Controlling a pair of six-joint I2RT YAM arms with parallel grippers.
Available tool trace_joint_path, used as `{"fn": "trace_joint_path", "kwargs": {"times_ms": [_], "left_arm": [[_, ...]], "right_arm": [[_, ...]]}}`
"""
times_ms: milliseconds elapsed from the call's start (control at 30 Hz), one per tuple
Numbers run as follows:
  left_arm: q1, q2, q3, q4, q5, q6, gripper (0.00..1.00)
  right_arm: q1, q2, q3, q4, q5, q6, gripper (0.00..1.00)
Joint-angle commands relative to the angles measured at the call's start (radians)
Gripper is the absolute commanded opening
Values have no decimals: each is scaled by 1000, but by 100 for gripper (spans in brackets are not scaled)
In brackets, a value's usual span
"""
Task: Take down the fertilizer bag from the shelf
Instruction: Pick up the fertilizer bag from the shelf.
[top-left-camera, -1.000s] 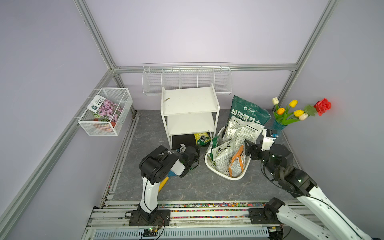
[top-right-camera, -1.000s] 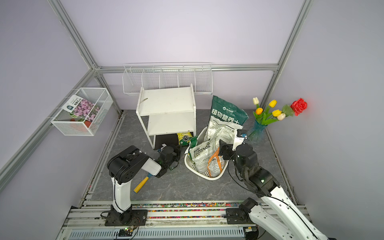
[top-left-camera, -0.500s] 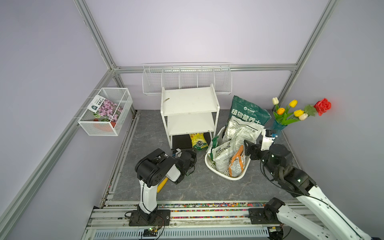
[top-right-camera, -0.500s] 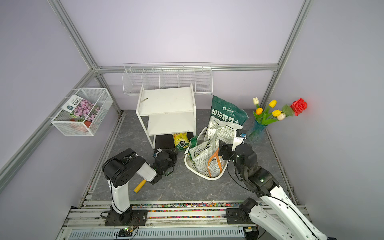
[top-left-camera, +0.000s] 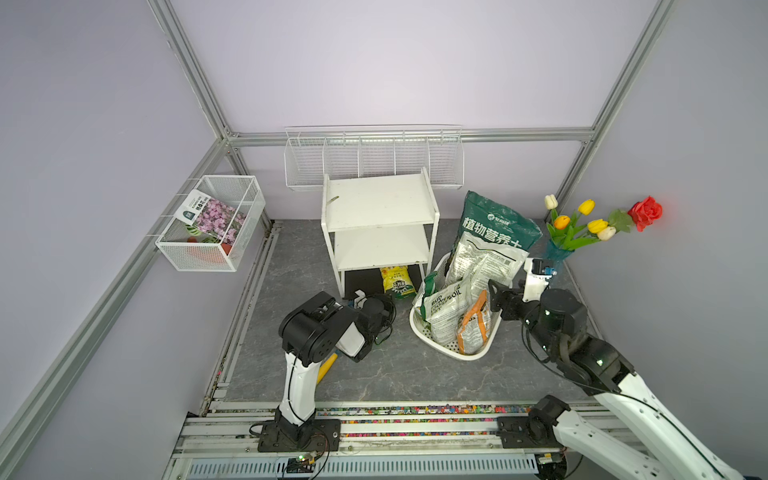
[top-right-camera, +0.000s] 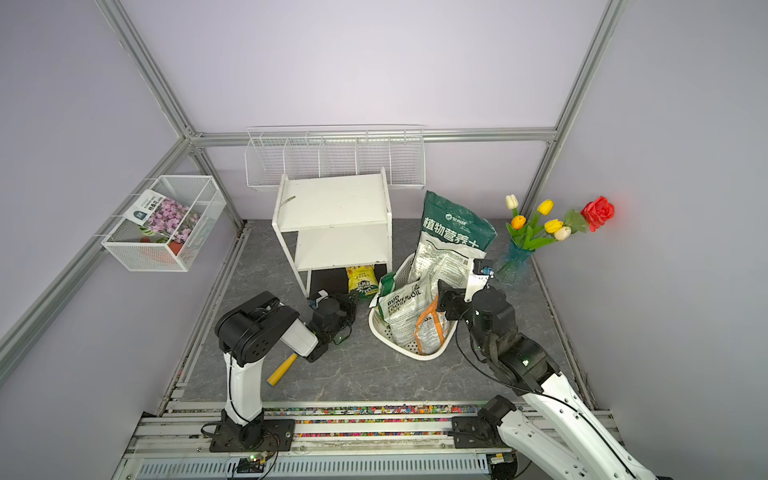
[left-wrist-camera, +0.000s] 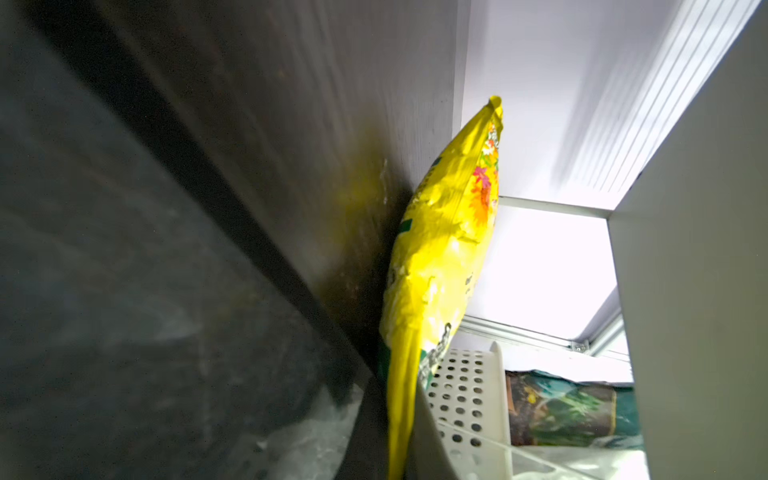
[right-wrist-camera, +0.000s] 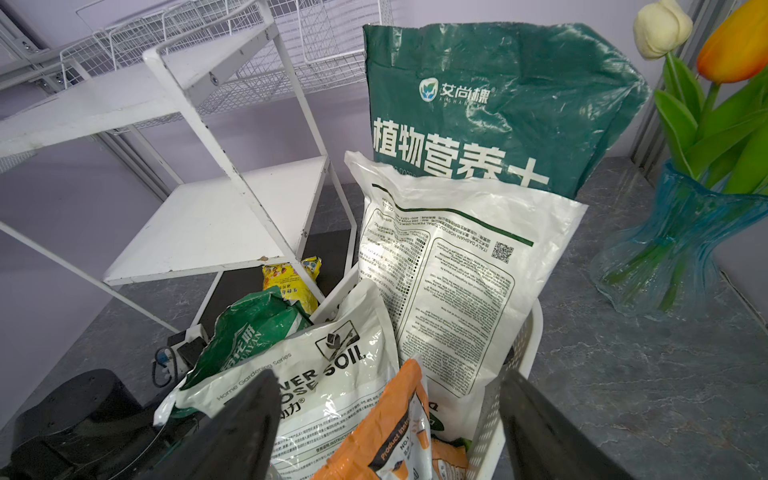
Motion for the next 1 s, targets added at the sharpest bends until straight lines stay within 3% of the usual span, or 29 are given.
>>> {"fn": "trace_joint_path", "kwargs": {"times_ms": [0,367,600,733,967], "left_arm": [[9,-48,-37,18,22,37,1],[7,-225,-110,-35,118,117,0],[7,-499,-68,-408,64,315,0],[7,-578,-4,-610,69,412,0],[8,-723,35,-786,94,497,0]], "right_arm": [[-7,11,-3,16,-32,-24,85],[-6,59,28,7,-101,-35,85],[-6,75,38,-5,-148,-44,84],[-6,96,50,-6,-186,-57,84],[-1,191,95,-38,-452,-143,83]]}}
